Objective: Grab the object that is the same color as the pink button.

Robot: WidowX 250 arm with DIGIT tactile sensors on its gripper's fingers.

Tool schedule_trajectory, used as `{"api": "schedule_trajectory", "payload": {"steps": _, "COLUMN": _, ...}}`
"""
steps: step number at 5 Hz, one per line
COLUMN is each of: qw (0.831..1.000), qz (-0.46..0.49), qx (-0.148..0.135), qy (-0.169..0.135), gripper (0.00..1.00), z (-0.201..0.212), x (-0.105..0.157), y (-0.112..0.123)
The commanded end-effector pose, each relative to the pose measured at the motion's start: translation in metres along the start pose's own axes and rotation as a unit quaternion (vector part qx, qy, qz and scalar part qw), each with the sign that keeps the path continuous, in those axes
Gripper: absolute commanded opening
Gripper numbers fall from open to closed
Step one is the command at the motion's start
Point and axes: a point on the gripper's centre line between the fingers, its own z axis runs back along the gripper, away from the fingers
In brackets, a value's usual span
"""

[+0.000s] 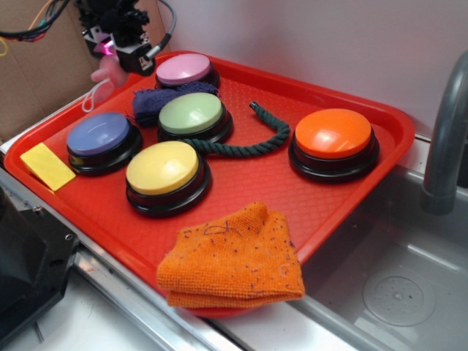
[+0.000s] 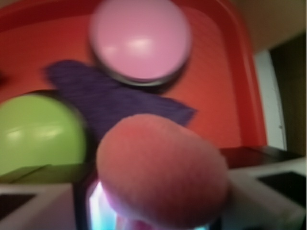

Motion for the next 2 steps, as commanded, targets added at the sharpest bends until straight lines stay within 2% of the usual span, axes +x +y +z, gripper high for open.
{"api": "schedule_trajectory", "payload": {"steps": 1, "qw": 0.991, "qz": -0.128, "qx": -0.021, "qy": -0.013, "gripper": 0.00, "z": 0.0304, "x": -0.0059, "y": -0.0645}}
{"api": "schedule_trajectory", "payload": {"steps": 2, "qw": 0.987, "qz": -0.163, "qx": -0.011, "qy": -0.003, "gripper": 0.00, "z": 0.0318, "x": -0.0078, "y": -0.0643}}
